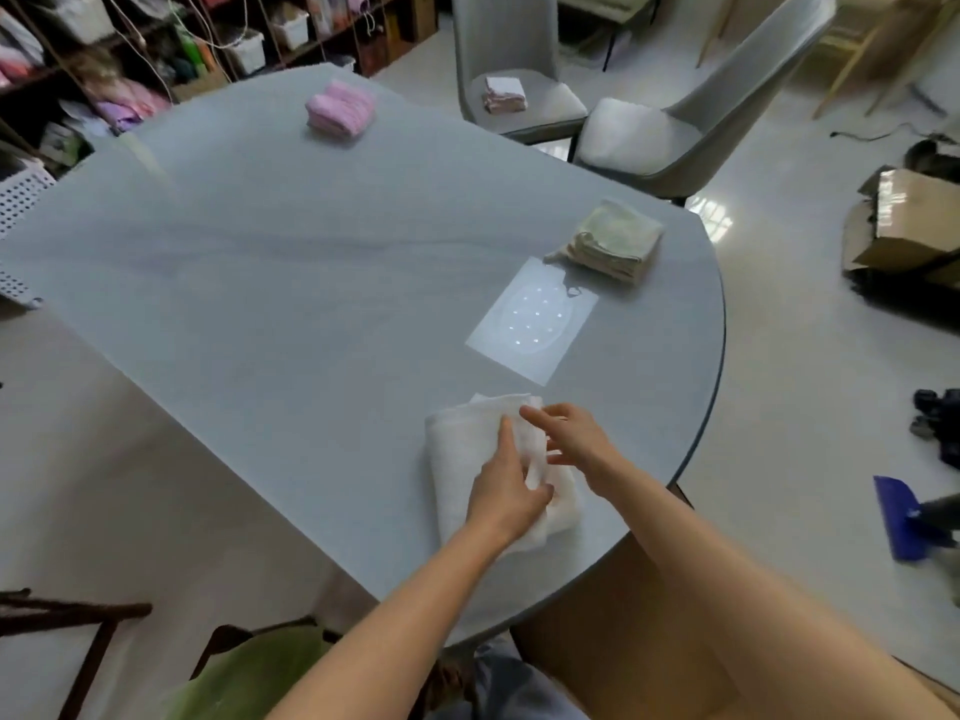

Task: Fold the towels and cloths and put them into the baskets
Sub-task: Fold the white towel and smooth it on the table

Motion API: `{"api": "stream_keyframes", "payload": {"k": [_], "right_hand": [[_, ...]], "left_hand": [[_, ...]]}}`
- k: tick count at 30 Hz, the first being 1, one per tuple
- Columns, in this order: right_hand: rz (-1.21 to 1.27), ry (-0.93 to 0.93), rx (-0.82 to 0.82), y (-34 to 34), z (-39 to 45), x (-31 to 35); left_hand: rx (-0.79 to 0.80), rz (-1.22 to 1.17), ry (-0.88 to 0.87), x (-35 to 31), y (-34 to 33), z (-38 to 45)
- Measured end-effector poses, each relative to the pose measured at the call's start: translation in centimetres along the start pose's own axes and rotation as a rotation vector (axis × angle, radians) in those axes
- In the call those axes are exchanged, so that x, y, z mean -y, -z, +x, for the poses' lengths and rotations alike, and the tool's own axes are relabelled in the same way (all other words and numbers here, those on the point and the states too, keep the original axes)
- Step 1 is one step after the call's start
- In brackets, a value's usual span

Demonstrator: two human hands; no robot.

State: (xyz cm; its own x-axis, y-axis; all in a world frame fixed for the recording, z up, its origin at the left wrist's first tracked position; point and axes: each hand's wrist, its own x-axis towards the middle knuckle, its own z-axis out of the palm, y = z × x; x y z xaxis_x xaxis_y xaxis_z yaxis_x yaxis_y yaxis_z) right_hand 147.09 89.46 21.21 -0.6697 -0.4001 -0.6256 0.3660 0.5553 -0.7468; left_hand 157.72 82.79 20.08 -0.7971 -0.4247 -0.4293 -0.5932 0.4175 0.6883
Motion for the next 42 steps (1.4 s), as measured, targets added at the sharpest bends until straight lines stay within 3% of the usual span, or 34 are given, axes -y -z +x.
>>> {"api": "stream_keyframes", "payload": {"k": [5,6,9,10,15,19,24,28,30,35,42], "right_hand": [[-0.237,0.013,-0.166,-0.7,3.0,-1.3],[-0.247,0.026,-0.190,-0.8,3.3,-1.3],[-0.294,0.033,-0.277,-1.3,4.0,-1.4],[-0.315,0.034,-0.300,-1.5,4.2,-1.6],[-0.463,-0.016,-0.279,-2.0,5.5,-2.0],[-0.185,-0.067,-0.201,-2.2,6.5,-1.2],[-0.143,0.020,0.045,-1.5,5.7,0.6],[-0.195,0.105,0.220,-0.4,4.2,0.8],[-0.238,0.203,0.253,-0.2,2.8,0.4],[-0.179,0.418,0.261,0.6,-0.9,1.5],[-0.011,0.542,0.234,0.8,-6.4,4.3]], "left_hand": [[0.190,-0.158,-0.010,0.3,0.9,1.2],[0.111,-0.144,-0.047,0.8,1.6,1.5],[-0.327,0.020,-0.159,3.3,4.3,3.0],[-0.361,0.087,-0.170,4.2,5.2,3.8],[0.105,-0.015,0.007,6.2,7.9,6.9],[0.142,0.015,0.043,6.7,8.4,7.8],[0.150,0.046,0.084,7.0,9.1,7.3],[0.406,-0.077,0.131,7.7,10.6,4.9],[0.444,-0.082,0.086,7.9,11.0,3.0],[0.170,0.104,-0.265,7.7,11.7,-0.9],[-0.053,0.066,-0.592,6.0,16.7,-3.9]]}}
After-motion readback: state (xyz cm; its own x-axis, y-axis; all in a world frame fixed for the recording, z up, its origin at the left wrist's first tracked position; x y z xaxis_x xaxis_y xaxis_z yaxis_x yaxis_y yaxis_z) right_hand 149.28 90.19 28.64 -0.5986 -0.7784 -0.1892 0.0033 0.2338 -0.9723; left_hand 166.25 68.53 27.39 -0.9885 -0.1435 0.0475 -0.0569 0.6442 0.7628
